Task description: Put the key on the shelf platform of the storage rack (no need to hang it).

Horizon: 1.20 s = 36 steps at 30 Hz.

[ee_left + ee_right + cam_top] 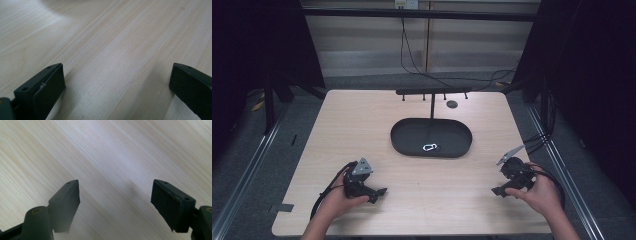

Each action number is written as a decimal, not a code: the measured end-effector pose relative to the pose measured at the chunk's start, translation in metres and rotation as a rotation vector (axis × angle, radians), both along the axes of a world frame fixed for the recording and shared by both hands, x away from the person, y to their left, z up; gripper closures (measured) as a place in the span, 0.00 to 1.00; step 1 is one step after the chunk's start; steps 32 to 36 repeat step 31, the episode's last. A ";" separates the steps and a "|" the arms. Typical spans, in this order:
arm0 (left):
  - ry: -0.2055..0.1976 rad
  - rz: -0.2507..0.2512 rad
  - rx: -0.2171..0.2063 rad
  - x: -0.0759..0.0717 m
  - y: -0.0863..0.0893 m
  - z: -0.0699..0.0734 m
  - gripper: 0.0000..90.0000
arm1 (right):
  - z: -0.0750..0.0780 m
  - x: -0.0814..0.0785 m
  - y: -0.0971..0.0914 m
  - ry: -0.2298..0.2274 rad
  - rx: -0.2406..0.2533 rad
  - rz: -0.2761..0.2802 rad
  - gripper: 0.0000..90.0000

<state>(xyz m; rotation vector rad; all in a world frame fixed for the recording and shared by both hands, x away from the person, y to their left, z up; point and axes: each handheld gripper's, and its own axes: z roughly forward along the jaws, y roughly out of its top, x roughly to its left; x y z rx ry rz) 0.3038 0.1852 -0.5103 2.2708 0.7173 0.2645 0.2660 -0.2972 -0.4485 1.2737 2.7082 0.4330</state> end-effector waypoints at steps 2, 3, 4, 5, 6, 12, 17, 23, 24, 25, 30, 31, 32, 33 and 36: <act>-0.001 0.002 0.002 0.000 0.000 0.000 0.00 | -0.002 -0.003 -0.005 -0.008 0.003 -0.005 0.25; 0.000 0.001 0.003 0.000 0.000 0.000 0.00 | -0.002 -0.004 -0.006 -0.010 0.003 -0.007 0.25; 0.000 0.003 0.006 0.000 0.000 0.000 0.00 | -0.003 -0.006 -0.008 -0.012 0.004 -0.014 0.25; 0.000 0.002 0.006 0.000 0.000 0.000 0.00 | -0.004 -0.007 -0.010 -0.014 0.005 -0.018 0.25; 0.001 0.002 0.005 -0.001 0.000 0.000 0.00 | -0.005 -0.008 -0.011 -0.015 0.005 -0.019 0.25; 0.002 0.003 0.005 -0.001 0.000 0.000 0.00 | -0.013 -0.014 -0.018 -0.024 0.002 -0.026 0.24; 0.001 0.002 0.002 -0.001 0.000 0.000 0.00 | -0.018 -0.019 -0.022 -0.022 0.004 -0.045 0.23; -0.001 0.001 0.004 -0.001 0.000 0.000 0.00 | -0.025 -0.022 -0.026 -0.020 -0.010 -0.056 0.22; -0.002 0.001 0.004 -0.001 0.000 0.000 0.00 | -0.025 -0.023 -0.026 -0.027 -0.009 -0.054 0.22; -0.001 0.001 0.003 -0.001 0.000 0.000 0.00 | -0.026 -0.023 -0.027 -0.029 -0.010 -0.047 0.22; 0.000 0.000 0.000 -0.002 0.000 0.000 0.00 | -0.029 -0.024 -0.028 -0.037 -0.011 -0.057 0.20; 0.000 0.001 0.000 -0.002 0.000 0.000 0.00 | -0.030 -0.024 -0.029 -0.040 -0.004 -0.063 0.20; 0.000 0.001 0.000 -0.002 0.000 0.000 0.00 | -0.030 -0.024 -0.029 -0.040 -0.004 -0.063 0.20; 0.000 0.001 0.000 -0.002 0.000 0.000 0.00 | -0.030 -0.024 -0.029 -0.040 -0.004 -0.063 0.20; 0.000 0.001 0.000 -0.002 0.000 0.000 0.00 | -0.030 -0.024 -0.029 -0.040 -0.004 -0.063 0.20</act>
